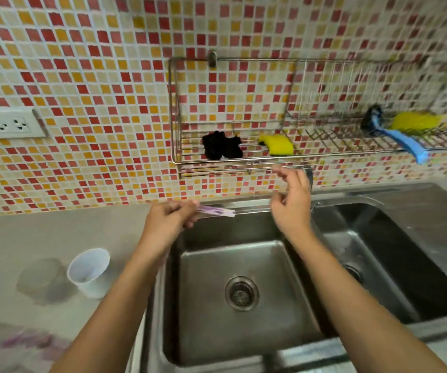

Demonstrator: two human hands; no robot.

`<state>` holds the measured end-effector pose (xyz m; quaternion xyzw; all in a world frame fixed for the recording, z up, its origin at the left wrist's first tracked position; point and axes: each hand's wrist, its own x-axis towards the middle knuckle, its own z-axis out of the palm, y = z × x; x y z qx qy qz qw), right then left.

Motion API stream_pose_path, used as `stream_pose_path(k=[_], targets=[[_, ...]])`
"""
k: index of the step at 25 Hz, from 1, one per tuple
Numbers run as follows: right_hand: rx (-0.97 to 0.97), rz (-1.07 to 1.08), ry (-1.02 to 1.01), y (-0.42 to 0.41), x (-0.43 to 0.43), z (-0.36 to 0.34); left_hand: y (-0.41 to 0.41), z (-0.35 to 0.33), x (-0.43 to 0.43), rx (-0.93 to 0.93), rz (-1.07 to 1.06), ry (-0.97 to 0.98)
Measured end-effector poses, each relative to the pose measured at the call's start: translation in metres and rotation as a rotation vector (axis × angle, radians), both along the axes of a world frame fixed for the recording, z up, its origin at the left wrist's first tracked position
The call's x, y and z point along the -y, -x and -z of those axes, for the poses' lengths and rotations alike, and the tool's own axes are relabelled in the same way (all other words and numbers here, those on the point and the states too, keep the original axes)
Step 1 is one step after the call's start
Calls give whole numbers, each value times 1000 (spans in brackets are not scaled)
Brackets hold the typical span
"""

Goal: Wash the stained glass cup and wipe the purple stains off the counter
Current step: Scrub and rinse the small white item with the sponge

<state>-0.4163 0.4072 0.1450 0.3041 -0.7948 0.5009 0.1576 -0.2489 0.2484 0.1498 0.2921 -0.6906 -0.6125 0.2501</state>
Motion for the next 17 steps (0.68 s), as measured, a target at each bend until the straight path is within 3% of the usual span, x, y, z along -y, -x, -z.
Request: stream_pose_path(k=[6,10,12,15,17], targets=[[-146,104,-202,90,-7,-44,43,17,-45,-92,-69,-251],[178,83,-824,141,38,-72,56,12,-57,-110,-104,-245],[303,1,-988,150,58,-72,61,8,-60,-106,-106,-219],[160,12,-986,153,71,-71,63,6,-62,-91,-106,-211],[16,2,-748,145,63,-79,64,8,-62,-96,-109,-234]])
